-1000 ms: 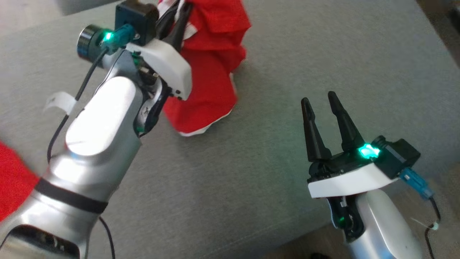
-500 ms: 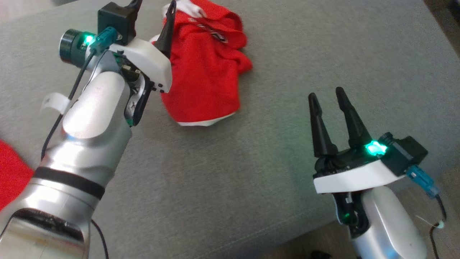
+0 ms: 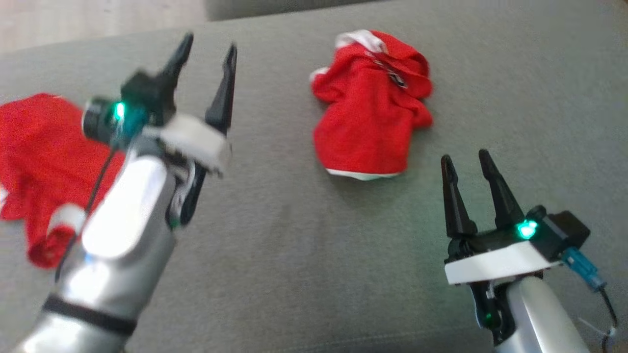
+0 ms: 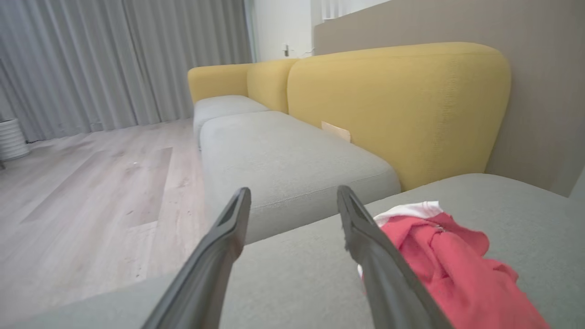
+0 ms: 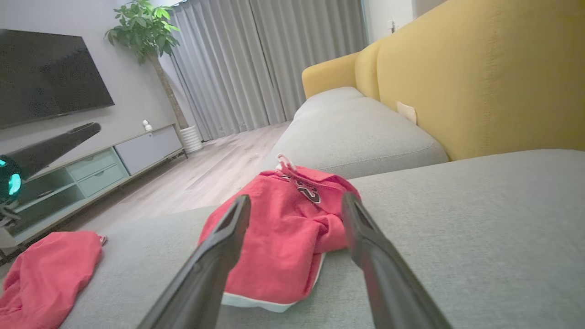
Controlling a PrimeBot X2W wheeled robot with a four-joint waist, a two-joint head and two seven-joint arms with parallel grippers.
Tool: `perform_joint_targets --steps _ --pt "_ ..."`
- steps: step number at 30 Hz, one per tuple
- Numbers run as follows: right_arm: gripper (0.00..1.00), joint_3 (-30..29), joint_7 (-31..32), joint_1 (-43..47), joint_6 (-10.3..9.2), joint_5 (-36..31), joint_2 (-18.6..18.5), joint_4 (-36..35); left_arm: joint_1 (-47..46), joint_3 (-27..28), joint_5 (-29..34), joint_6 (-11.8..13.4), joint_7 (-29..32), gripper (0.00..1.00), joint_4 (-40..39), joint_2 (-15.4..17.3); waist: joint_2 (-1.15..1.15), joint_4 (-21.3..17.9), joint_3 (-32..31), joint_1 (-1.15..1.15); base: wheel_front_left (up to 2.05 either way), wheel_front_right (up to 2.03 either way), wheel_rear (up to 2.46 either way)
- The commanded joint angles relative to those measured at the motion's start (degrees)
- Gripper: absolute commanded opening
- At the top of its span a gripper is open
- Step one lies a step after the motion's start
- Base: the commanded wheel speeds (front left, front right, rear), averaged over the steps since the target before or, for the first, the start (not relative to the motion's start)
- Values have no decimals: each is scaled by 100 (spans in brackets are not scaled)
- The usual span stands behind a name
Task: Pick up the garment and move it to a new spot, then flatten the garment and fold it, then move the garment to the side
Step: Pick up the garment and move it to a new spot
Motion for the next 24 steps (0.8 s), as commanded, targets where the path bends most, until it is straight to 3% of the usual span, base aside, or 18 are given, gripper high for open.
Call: perform_joint_targets --steps 1,8,13,24 --pt "100 81 -53 20 -4 -55 -18 -152 31 280 55 57 -68 100 -373 228 0 431 -358 0 0 0 0" --pt "100 -93 -53 276 -4 -133 -18 -59 1556 684 137 290 -69 100 -1540 236 0 758 -658 0 0 0 0" --pt "100 -190 -53 431 -4 -167 -18 -5 2554 1040 395 375 -69 100 -2174 -12 0 785 -865 0 0 0 0" --pt "100 -286 -53 665 -4 -94 -18 -14 3636 1558 1061 176 -70 100 -2550 -662 0 814 -1057 0 0 0 0"
